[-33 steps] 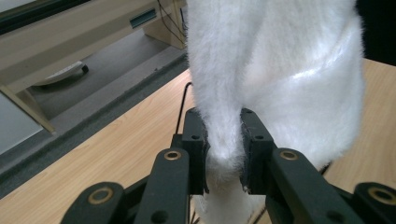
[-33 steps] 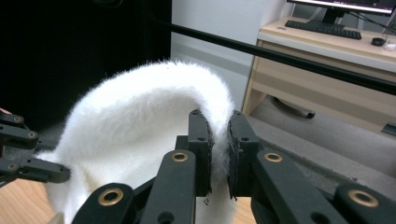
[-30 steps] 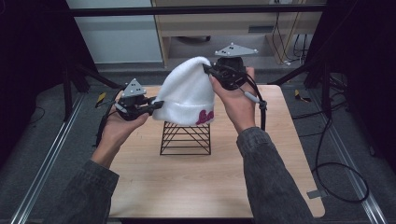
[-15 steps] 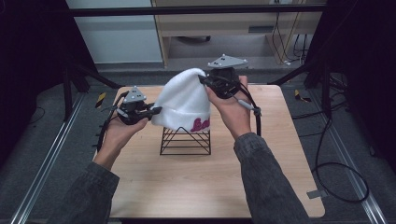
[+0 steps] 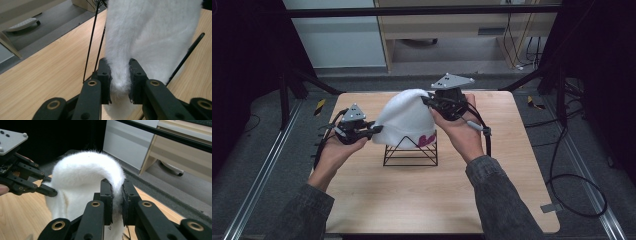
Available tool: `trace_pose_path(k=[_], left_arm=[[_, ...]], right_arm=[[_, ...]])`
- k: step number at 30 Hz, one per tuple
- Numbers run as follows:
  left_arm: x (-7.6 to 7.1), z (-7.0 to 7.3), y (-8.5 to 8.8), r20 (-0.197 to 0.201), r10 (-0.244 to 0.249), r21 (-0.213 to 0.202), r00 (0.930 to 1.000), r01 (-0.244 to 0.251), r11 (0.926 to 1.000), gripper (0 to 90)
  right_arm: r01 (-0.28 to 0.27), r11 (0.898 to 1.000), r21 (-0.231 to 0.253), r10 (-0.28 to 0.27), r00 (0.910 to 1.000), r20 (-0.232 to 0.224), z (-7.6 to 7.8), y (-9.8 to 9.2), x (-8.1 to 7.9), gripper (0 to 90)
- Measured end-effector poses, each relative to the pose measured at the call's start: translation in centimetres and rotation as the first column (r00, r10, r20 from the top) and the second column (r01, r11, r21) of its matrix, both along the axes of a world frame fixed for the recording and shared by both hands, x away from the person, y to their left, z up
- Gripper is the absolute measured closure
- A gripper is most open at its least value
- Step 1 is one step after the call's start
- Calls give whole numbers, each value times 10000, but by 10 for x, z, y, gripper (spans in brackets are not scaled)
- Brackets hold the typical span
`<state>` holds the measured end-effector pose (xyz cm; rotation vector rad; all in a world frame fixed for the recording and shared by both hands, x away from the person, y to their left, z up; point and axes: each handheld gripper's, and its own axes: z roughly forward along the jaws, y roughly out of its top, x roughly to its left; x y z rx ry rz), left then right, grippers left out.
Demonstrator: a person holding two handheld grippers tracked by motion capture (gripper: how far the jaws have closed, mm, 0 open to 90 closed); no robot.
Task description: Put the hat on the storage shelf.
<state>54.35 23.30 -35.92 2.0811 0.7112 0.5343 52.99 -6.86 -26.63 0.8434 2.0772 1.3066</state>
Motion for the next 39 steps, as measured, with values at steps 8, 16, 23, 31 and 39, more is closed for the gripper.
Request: trace_pose_path(k=[8, 16, 23, 31, 39], left_arm=[[-2, -9, 1, -146, -75, 137, 9999, 77, 9999, 745], [-3, -16, 0, -290, -161, 166, 9994, 166, 9997, 746], [-5, -28, 0, -537, -287, 299, 9981, 303, 9991, 745], [-6, -35, 1, -648, -292, 273, 9975, 310, 9991, 745], [-6, -41, 0, -722, -290, 405, 9970, 320, 9987, 745]], right_arm=[[-195, 9997, -140, 192, 9996, -190, -11, 0, -7, 815], [-213, 9997, -154, 208, 9993, -313, -16, -2, -8, 815], [-409, 9985, -375, 395, 9985, -367, -19, 3, -12, 810], [-535, 9974, -492, 512, 9975, -480, -22, 3, -15, 808], [-689, 9952, -701, 647, 9961, -606, -27, 4, -18, 805]])
